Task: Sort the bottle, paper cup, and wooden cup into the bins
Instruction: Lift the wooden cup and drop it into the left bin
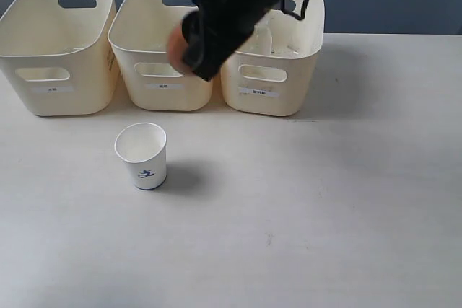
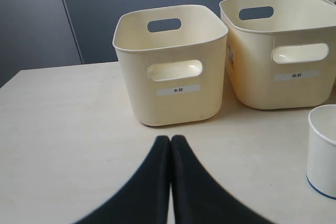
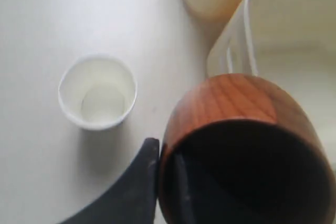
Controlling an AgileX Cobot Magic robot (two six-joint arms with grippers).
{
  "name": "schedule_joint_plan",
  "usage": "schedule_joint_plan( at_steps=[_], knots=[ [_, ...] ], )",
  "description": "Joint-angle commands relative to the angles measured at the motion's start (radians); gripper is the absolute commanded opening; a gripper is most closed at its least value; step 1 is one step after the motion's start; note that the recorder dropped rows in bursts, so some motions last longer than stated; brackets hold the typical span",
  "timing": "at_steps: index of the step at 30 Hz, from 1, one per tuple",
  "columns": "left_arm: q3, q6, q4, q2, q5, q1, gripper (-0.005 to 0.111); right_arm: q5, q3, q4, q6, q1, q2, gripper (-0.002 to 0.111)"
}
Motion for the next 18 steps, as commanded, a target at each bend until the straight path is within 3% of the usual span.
schedule_joint_plan(
  at_steps=[1, 7, 18],
  knots=[
    [-0.001, -0.003, 0.002, 0.003, -0.014, -0.003, 0.000, -0.123, -0.079, 0.102, -0.125, 0.019, 0.031, -0.001],
    [-0.001, -0.003, 0.002, 0.003, -0.014, -0.003, 0.000, -0.239, -0.225, 0.285, -0.274, 0.021, 0.154, -0.001],
    [-0.001, -0.003, 0.002, 0.003, -0.014, -0.003, 0.000, -0.236, -0.629, 0.446, -0.358, 0.027, 0.474, -0.001]
  ],
)
